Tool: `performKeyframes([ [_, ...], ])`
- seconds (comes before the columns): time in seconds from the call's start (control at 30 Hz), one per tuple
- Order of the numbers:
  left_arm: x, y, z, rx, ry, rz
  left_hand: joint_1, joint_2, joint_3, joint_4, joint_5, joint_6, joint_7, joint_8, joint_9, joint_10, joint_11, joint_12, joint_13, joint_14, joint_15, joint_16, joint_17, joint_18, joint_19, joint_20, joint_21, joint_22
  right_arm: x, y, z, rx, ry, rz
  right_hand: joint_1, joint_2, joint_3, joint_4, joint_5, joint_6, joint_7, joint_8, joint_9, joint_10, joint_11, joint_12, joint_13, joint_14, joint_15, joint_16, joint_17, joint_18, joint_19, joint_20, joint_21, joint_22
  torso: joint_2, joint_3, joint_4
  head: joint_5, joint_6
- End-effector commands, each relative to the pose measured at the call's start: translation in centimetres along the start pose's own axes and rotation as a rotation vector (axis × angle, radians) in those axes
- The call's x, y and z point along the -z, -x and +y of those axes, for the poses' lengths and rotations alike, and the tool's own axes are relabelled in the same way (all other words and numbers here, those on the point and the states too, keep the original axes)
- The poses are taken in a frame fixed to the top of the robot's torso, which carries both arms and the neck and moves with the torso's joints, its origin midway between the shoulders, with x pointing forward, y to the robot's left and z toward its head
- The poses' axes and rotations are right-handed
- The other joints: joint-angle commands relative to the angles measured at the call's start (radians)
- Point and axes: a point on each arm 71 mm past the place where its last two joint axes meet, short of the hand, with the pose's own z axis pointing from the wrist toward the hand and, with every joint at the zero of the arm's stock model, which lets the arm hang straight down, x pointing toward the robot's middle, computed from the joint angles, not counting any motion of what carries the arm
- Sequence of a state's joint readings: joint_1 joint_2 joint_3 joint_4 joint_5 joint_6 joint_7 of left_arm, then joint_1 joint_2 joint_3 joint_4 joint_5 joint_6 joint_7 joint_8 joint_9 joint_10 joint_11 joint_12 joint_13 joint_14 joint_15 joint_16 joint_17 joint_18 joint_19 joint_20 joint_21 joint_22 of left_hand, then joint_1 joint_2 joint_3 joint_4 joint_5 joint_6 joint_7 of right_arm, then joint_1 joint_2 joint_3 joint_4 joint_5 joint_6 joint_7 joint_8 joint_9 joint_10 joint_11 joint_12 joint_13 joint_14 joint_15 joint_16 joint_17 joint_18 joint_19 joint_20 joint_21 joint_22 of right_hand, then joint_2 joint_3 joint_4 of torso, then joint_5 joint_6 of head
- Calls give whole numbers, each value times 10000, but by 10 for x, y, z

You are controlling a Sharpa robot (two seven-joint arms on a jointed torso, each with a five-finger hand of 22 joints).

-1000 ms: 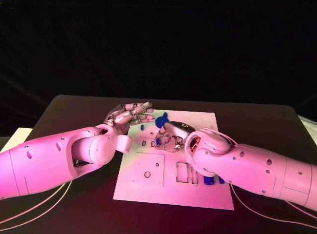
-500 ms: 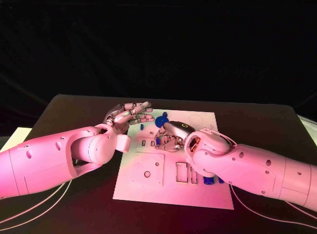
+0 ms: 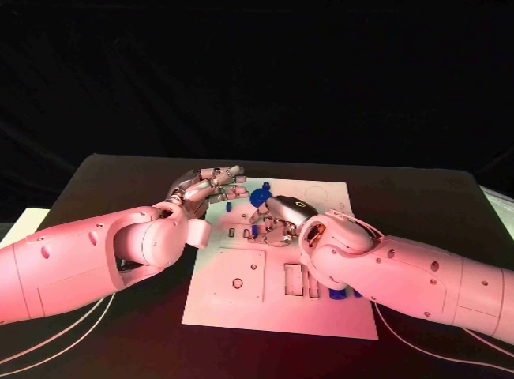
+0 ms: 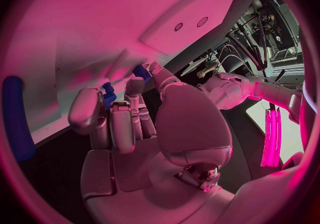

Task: Assemble the parts on the task board

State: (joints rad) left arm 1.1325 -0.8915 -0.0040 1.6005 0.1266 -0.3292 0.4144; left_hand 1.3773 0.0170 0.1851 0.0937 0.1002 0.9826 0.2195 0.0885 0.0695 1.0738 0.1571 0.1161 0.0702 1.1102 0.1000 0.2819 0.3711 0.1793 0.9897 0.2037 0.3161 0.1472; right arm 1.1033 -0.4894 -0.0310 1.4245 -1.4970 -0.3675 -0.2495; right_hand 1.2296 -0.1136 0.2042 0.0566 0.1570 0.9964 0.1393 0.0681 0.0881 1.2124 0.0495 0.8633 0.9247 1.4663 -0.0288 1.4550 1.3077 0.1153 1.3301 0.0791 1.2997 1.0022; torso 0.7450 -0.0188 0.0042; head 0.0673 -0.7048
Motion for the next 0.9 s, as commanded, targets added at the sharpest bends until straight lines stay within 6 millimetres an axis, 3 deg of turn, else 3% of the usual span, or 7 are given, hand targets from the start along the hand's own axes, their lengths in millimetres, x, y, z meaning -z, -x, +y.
performKeyframes([
  [0.03, 0, -2, 0, 125, -72, 227, -42, -87, 77, 4, 39, -43, 23, -45, 2, -27, 9, 5, -7, 10, -6, -52, -12, -6, -73, 9, -33, -11, 4, 5, 6, -127, 758, -989, -66, 19, -78, -10, 47, -74, 6, -18, -19, -63, 24, 63, 46, 593, 41, -42, 453, -81, -40, -2, -35, 4, 2, 4, 6, -6, -4],
  [0.47, 1, 2, 1, -616, 195, -69, -349, -283, 504, -56, 24, 174, -381, 49, 28, 1156, -569, 651, 254, 2542, -774, 2641, 1538, 40, 1809, -715, 1893, 1008, 29, 35, 11, -323, 3155, -1545, 15, 165, -480, 205, 28, -291, 73, -5, -131, -143, 90, 330, 219, 621, 98, 47, 627, -80, -61, 47, -52, -17, -59, -5, -14, 49, 9],
  [0.63, 4, 9, 5, -1307, 1093, -227, -588, -464, 494, -35, -18, 506, -683, 302, 116, 1928, -906, 1752, 977, 3564, -1067, 7553, 6152, 14, 2406, -1039, 3059, 1717, 50, 63, -6, -583, 3110, -1142, 157, 249, -566, 227, 113, -257, 71, 40, -138, -303, 92, 200, 91, 589, 105, -11, 540, -60, -125, 62, -117, -117, -165, 16, -60, 93, 45],
  [0.67, 8, 13, 7, -1717, 1610, -104, -945, -509, 230, 132, -9, 845, -897, 645, 287, 2171, -1158, 2648, 1613, 3905, -1283, 9571, 8175, 22, 2740, -1203, 3815, 2286, 58, 74, -13, -528, 3015, -1136, 239, 292, -596, 228, 213, -186, 55, 87, -127, -324, 78, 206, 88, 580, 98, -30, 516, -56, -136, 61, -128, -128, -187, 22, -83, 123, 52],
  [0.73, 11, 17, 7, -2301, 2130, 46, -1170, -515, -52, 219, -24, 985, -1098, 1034, 520, 2122, -1307, 3958, 2609, 4093, -1348, 10987, 9676, -315, 3307, -1323, 5786, 4570, 68, 88, -24, -505, 2778, -1243, 312, 341, -655, 256, 342, -86, 26, 151, -114, -275, 53, 290, 143, 602, 77, 9, 589, -61, -120, 49, -116, -95, -276, 57, -149, 211, 1],
  [0.77, 11, 18, 8, -2555, 2393, 147, -1116, -437, -224, 155, 25, 711, -1183, 1371, 793, 1284, -1473, 5434, 3883, 4119, -1431, 11708, 10443, -532, 3363, -1375, 6974, 5837, 73, 96, -29, -534, 2612, -1329, 344, 365, -671, 264, 380, -45, 16, 177, -108, -233, 41, 350, 187, 613, 68, 28, 623, -68, -98, 42, -95, -54, -313, 68, -152, 220, -22],
  [0.9, 10, 20, 5, -3887, 3709, 865, -1395, -186, -496, 435, -12, 640, -1200, 2243, 1426, 1309, -1396, 8337, 6814, 4338, -1407, 12347, 11250, -620, 3355, -1411, 8322, 7502, 87, 124, -51, -624, 1762, -1858, 679, 609, -556, 201, 516, 68, -12, 251, -100, -127, -5, 483, 276, 630, 27, 40, 650, -78, -47, 5, -55, 14, -450, 132, -196, 302, -42],
])
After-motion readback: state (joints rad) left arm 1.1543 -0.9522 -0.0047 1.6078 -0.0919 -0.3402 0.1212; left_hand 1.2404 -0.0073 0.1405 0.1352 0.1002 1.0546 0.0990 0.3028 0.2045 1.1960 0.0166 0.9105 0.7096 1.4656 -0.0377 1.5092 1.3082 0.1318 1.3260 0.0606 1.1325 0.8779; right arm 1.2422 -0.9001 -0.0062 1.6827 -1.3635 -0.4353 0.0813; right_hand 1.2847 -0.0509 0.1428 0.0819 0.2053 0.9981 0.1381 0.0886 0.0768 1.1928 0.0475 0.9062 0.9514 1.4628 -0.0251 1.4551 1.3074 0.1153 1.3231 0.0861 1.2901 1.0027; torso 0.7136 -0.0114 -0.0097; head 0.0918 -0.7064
